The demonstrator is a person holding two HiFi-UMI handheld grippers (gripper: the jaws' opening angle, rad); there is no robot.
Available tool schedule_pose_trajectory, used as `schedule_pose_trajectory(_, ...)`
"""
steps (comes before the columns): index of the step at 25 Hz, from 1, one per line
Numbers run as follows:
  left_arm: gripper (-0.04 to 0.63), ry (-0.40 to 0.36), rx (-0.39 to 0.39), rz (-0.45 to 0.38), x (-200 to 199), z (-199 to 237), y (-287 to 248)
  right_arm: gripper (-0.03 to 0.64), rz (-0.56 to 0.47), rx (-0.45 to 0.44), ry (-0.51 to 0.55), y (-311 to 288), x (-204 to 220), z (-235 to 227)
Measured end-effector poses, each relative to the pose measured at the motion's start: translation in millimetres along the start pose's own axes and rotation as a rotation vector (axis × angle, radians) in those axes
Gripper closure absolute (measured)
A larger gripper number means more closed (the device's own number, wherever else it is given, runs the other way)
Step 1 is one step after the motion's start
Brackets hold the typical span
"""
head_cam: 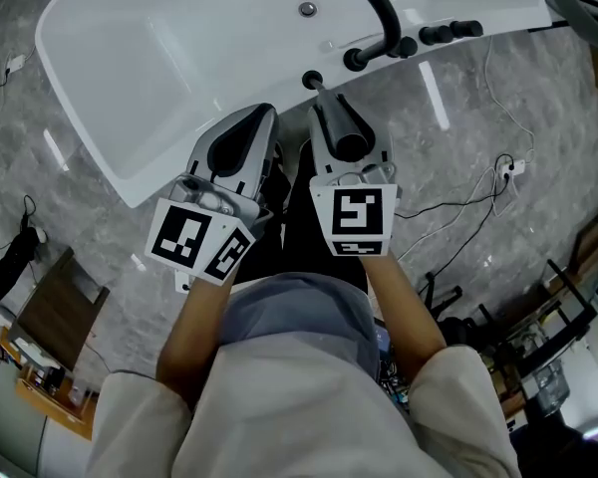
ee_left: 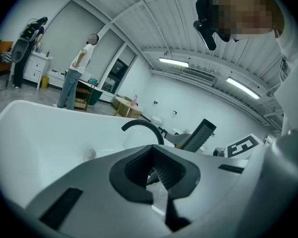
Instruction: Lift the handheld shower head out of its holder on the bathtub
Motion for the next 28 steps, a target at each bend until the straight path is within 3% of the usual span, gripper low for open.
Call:
schedule_pose_trajectory(18,0.591,0.042,0.031,-0.033,-27.9,-13.3,5.0,0.472,-0.031,0.006,0.024,26.2,-35.4,11.5)
schedule_pose_trajectory(28,0.589,0.019,0.058,-0.049,-40.3,-13.2,18.7,0.472,-0.041,0.014,0.031,41.8,-51.7,29.9)
Point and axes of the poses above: the fingertips, and each gripper's own axes: y backward along the fingers, z to its left, x out of its underside, the point moved 4 cm from there along y, backward along the fingers, and after that the axes turned 15 degrees about -x, right-handed, at the moved point
